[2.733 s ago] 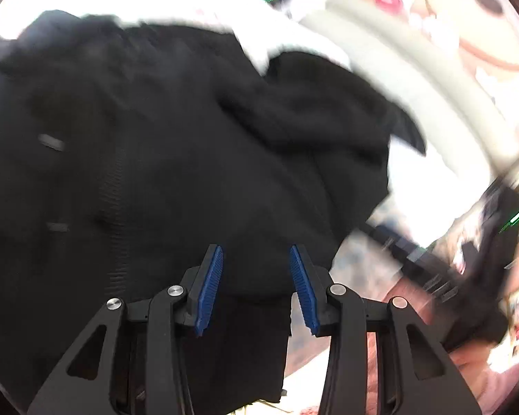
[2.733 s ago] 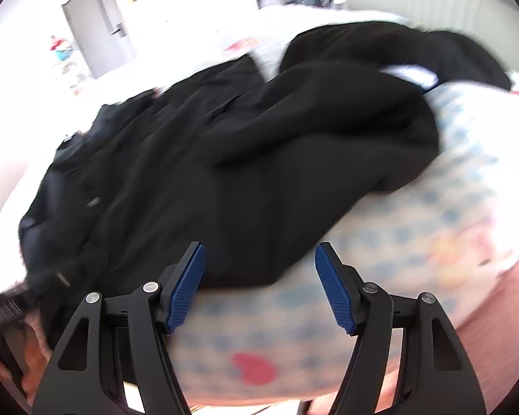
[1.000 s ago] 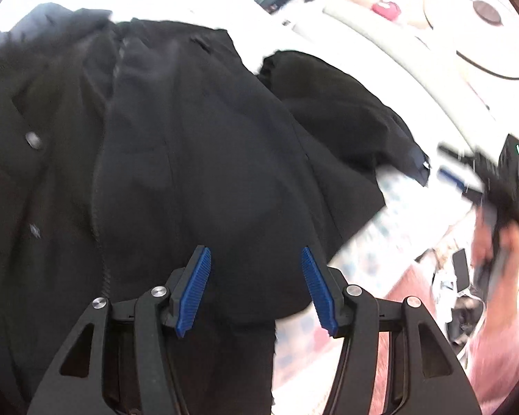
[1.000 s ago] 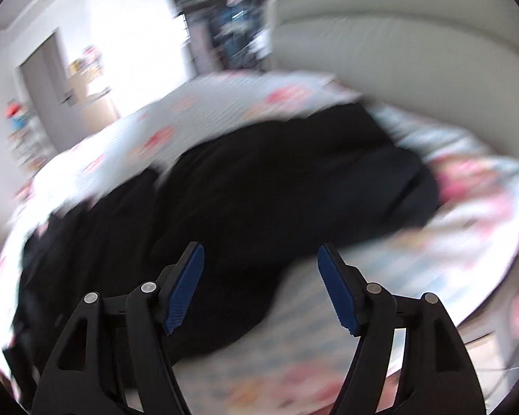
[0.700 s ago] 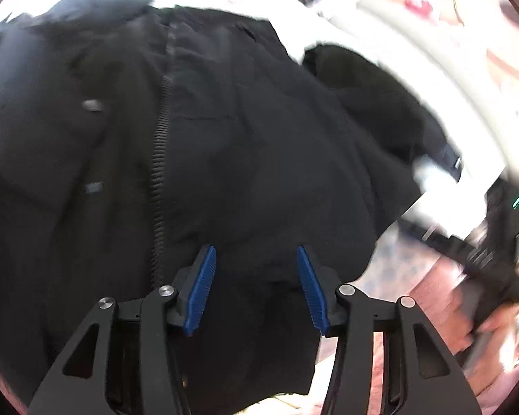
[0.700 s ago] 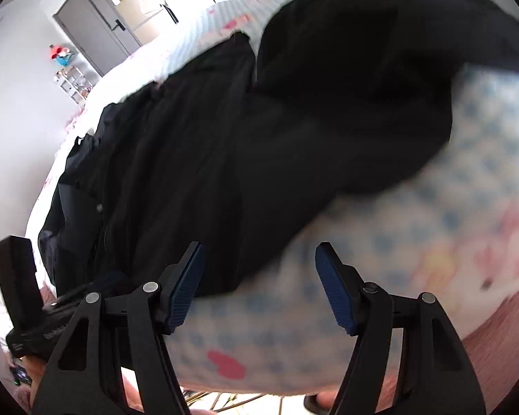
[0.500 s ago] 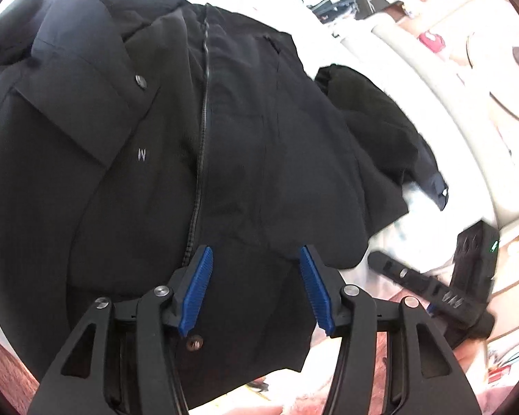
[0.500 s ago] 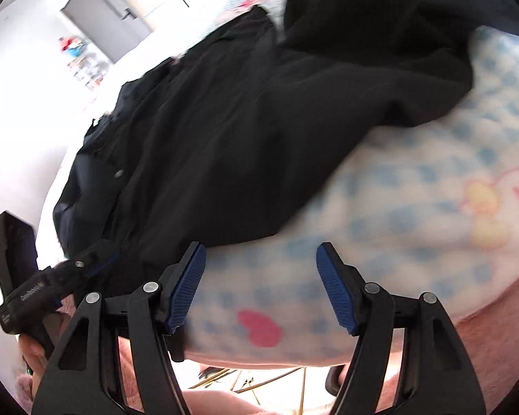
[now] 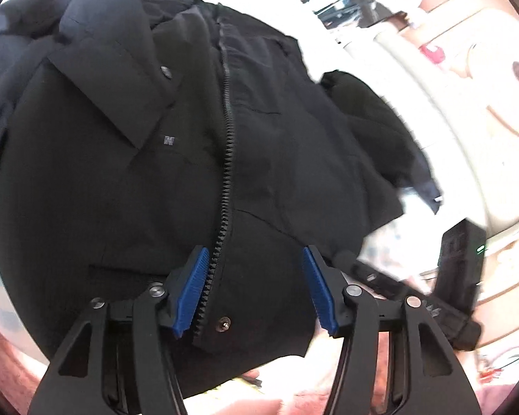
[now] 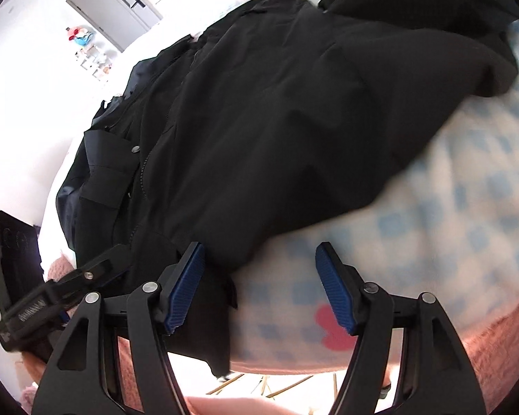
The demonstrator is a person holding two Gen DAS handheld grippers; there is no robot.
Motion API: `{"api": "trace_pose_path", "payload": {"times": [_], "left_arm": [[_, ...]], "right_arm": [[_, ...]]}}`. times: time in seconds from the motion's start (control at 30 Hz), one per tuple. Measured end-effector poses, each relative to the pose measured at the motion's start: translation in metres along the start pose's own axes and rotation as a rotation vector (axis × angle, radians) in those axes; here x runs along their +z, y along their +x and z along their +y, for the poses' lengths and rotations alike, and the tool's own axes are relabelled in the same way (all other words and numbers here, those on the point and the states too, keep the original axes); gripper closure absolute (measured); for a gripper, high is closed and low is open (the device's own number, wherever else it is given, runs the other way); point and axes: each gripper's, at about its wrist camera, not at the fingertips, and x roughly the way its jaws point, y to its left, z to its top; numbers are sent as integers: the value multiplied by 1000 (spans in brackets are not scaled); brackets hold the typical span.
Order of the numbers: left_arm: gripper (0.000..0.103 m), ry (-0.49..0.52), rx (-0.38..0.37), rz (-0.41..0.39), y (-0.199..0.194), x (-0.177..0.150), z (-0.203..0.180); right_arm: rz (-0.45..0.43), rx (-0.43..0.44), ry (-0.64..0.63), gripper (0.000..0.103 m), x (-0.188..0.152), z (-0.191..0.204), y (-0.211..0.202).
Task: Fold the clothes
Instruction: 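Close the left gripper on the zipper edge and lift the jacket toward the right gripper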
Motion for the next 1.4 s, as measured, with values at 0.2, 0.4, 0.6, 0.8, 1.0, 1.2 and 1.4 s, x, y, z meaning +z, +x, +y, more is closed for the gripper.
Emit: {"api": "trace_pose_path", "payload": {"times": [0.2, 0.4, 0.6, 0.8, 1.0, 1.2, 1.4], "left_arm": [[86, -27, 40, 4, 10, 4, -4], [89, 34, 51, 5, 7, -2, -19], [74, 16, 71, 56, 22, 6, -13], [90, 9, -14, 104, 30, -1, -13], [91, 55, 35, 87, 25, -4, -23], [62, 95, 201, -7, 4, 1, -36], [58, 266, 108, -81, 1, -1, -83]], "right_arm": [[55, 17, -49, 44, -15, 4, 3], [37, 85, -93, 52, -20, 10, 5], [-14, 66, -264, 88, -32, 38, 8], [-108, 43, -234, 90, -29, 27, -9], [1, 183, -183, 88, -30, 16, -6], [-29, 145, -118, 71, -23, -5, -28], [-108, 40, 25, 58, 0, -55, -56]]}}
